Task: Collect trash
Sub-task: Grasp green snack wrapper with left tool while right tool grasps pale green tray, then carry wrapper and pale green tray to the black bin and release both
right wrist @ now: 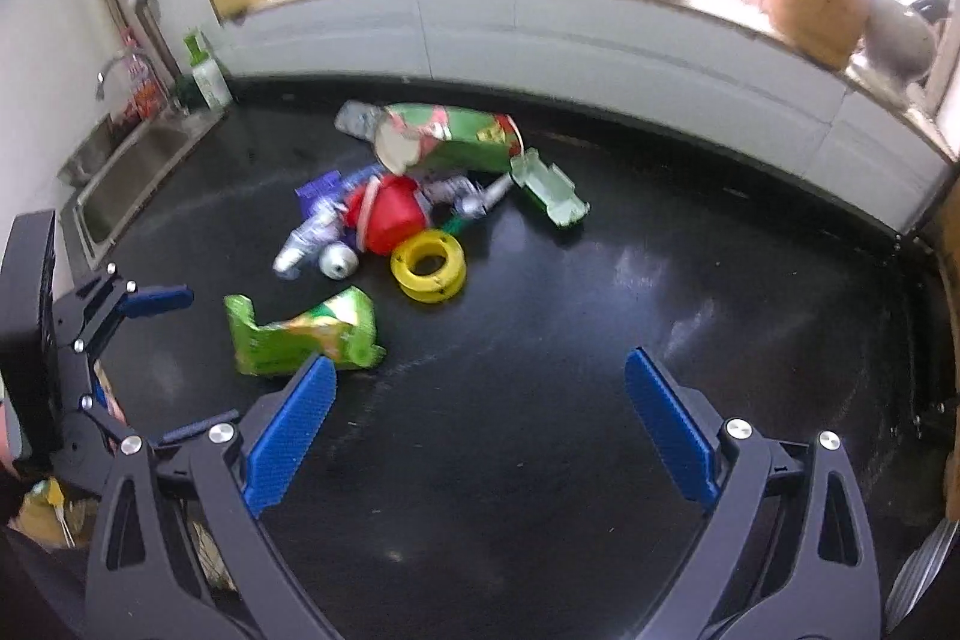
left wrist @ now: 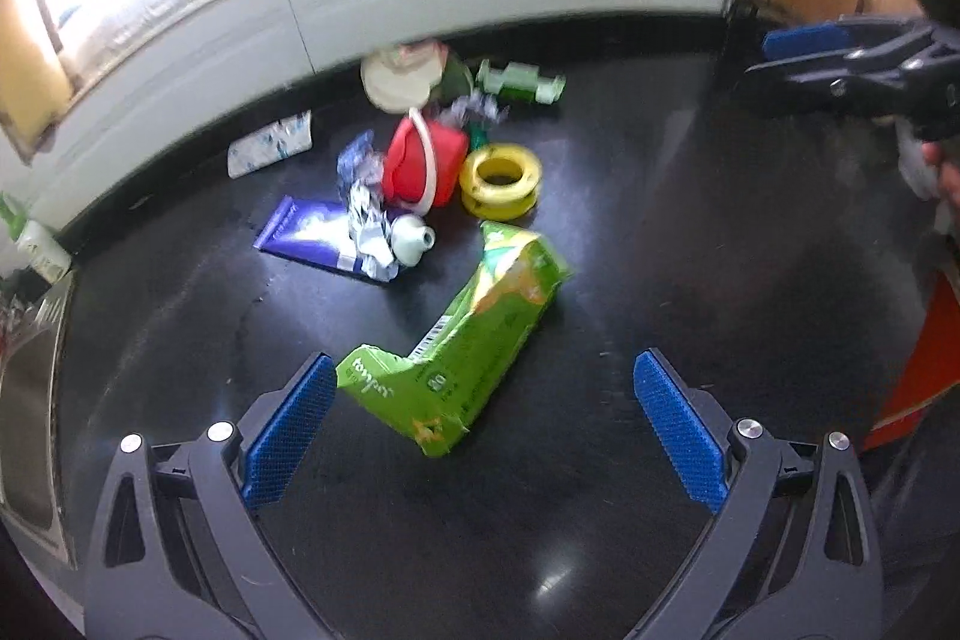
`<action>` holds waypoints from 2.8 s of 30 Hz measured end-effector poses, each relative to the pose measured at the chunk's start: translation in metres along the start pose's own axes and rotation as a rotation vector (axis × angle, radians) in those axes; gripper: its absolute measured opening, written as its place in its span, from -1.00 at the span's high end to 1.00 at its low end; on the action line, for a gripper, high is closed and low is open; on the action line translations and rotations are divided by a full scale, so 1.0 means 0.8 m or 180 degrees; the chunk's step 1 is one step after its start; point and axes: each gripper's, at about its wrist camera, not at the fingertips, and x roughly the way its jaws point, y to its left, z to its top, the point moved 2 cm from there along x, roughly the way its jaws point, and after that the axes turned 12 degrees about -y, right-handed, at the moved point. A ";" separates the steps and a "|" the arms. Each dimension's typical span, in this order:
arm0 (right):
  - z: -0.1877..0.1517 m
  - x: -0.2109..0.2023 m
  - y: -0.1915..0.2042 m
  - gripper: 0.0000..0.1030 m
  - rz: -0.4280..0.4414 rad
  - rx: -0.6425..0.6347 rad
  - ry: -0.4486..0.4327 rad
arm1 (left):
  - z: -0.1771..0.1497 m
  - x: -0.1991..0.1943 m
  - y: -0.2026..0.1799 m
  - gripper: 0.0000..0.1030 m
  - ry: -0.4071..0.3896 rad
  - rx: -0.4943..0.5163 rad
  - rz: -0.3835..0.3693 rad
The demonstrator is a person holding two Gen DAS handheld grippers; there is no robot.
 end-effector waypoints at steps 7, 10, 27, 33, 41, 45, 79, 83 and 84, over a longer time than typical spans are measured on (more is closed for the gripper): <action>-0.016 0.102 -0.031 -0.82 -0.0044 -0.0285 0.0428 | -0.012 0.065 0.007 -0.87 0.0209 0.0129 -0.0078; -0.018 0.147 -0.048 -0.82 -0.0056 -0.0389 0.0563 | -0.016 0.076 0.005 -0.87 0.0238 0.0133 -0.0105; 0.074 0.256 -0.062 0.14 0.0369 -0.0715 0.0290 | -0.007 0.100 -0.011 -0.46 0.0303 -0.0187 -0.0090; 0.074 0.254 -0.064 0.32 0.0326 -0.0680 0.0315 | 0.003 0.097 -0.021 0.27 0.0333 -0.0276 -0.0090; 0.057 0.219 -0.079 0.33 0.0224 -0.0524 0.0279 | 0.011 0.084 -0.021 0.34 0.0290 -0.0312 -0.0060; 0.057 0.187 -0.067 0.33 0.0182 -0.0478 0.0206 | 0.015 0.065 -0.027 0.34 0.0242 -0.0292 -0.0028; -0.012 -0.020 0.295 0.32 0.1092 -0.1104 -0.0133 | -0.127 -0.211 0.096 0.34 -0.0240 -0.1356 0.1005; -0.032 -0.012 0.421 0.32 0.1633 -0.1454 0.0018 | -0.214 -0.269 0.139 0.34 -0.0140 -0.1855 0.1434; -0.040 -0.011 0.453 0.32 0.1771 -0.1550 0.0062 | -0.241 -0.284 0.148 0.34 -0.0091 -0.1982 0.1551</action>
